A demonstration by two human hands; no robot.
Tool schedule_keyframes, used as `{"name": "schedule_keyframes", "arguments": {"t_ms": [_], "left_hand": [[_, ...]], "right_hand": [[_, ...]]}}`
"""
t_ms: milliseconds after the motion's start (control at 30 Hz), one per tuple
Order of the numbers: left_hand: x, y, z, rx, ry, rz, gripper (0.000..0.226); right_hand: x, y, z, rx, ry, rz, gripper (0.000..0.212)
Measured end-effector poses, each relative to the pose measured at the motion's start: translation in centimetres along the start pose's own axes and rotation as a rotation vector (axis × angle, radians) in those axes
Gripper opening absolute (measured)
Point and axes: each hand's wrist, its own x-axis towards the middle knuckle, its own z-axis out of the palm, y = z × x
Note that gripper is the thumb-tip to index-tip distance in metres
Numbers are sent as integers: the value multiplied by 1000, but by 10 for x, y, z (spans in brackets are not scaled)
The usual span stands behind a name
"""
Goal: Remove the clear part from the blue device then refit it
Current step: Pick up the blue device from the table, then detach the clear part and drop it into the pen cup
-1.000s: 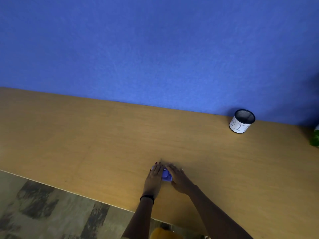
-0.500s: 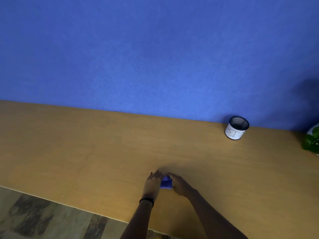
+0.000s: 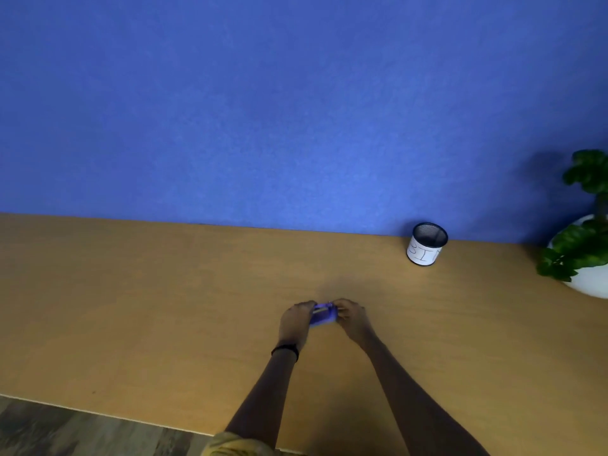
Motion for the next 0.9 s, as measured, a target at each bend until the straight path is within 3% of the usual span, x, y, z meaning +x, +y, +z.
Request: {"name": "schedule_keyframes", "arguments": {"t_ms": [267,467,533,633,900], "left_hand": [[41,33,-10,-559,147,-93,24],[55,61,-24,-851,34,-135,29],[60,73,-27,-1058,-28,-173,40],[61,88,-34,-1342,-127,-254,33],[58,107,-43,-1423,-280,-202,20]], "right_hand": [[16,-24,-51,203,222,11,26],[17,-45,-85,277,331,1,16],[18,-50,-95,309,375,3,17],[19,-58,-109,306,402,4,18],[21,-75,-136,253,393,25,16]]}}
